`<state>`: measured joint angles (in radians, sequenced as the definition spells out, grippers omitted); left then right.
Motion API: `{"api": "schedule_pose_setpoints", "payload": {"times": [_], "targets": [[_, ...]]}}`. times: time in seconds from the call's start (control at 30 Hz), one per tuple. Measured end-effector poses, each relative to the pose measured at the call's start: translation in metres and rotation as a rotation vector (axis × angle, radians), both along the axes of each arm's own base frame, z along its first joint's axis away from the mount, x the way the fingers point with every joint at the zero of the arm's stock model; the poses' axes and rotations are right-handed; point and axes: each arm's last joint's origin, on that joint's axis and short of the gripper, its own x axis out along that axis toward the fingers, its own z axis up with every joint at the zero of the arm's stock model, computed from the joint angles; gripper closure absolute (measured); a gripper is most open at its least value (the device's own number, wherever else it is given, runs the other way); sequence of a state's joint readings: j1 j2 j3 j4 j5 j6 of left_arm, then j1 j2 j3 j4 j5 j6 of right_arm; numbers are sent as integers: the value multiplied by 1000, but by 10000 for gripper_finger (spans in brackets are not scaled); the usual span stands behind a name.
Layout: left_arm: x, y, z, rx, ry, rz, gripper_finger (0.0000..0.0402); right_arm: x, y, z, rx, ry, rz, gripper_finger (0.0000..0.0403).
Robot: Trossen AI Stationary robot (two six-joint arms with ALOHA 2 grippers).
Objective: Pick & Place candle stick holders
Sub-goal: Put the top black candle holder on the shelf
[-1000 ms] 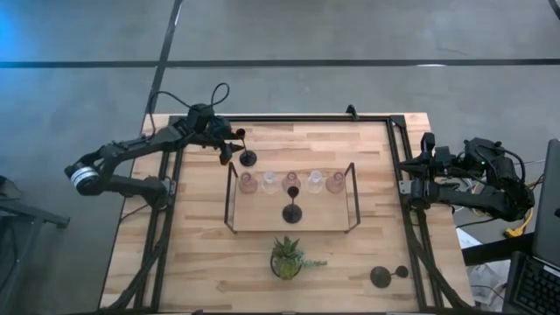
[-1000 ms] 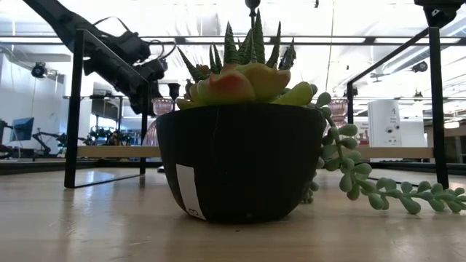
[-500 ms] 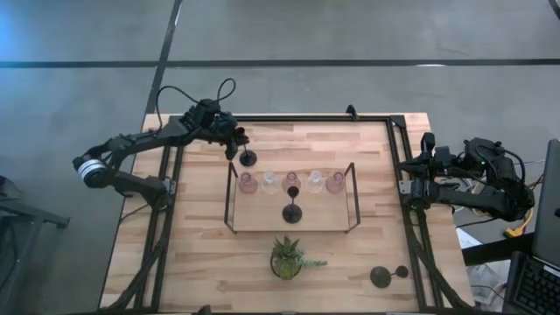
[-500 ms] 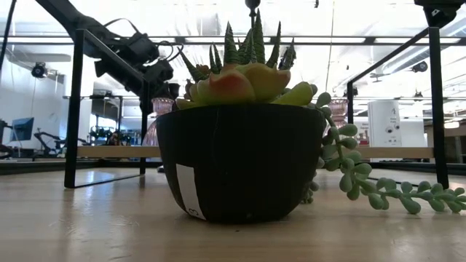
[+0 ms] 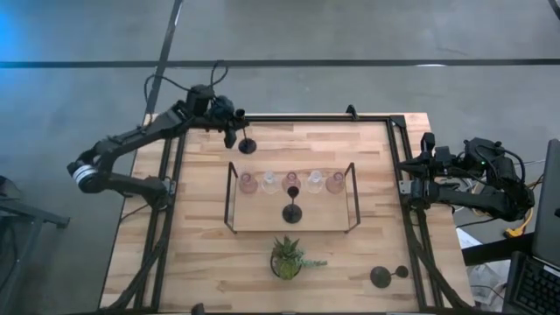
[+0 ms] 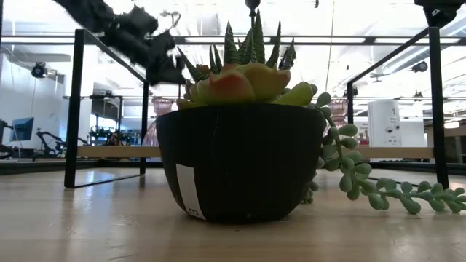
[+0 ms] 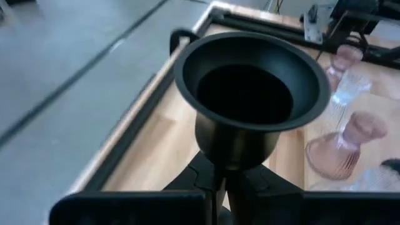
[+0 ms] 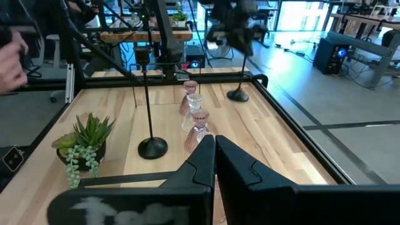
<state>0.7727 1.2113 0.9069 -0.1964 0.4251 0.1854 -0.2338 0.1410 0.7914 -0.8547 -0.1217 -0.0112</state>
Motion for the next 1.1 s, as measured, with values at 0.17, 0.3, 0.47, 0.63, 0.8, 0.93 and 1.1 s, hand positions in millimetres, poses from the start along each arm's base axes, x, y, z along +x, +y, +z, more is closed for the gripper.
{"api": "schedule_pose_setpoints", "payload": {"times": [0.17, 0.3, 0.47, 0.63, 0.8, 0.93, 1.1], "targets": [[-1, -8, 50, 75, -2, -6, 385, 0, 0, 0, 0, 0, 0, 394], [1, -23, 87, 131, -10, -26, 385, 0, 0, 0, 0, 0, 0, 394], [9, -49, 124, 190, -27, -65, 385, 0, 0, 0, 0, -1, 0, 394], [20, -83, 142, 250, -39, -113, 385, 0, 0, 0, 0, 0, 0, 394], [30, -116, 147, 275, -50, -155, 385, 0, 0, 0, 0, 0, 0, 394], [35, -135, 146, 231, -60, -155, 385, 0, 0, 0, 0, 0, 0, 394], [46, -157, 140, 183, -45, -208, 385, 0, 0, 0, 0, 0, 0, 394]]}}
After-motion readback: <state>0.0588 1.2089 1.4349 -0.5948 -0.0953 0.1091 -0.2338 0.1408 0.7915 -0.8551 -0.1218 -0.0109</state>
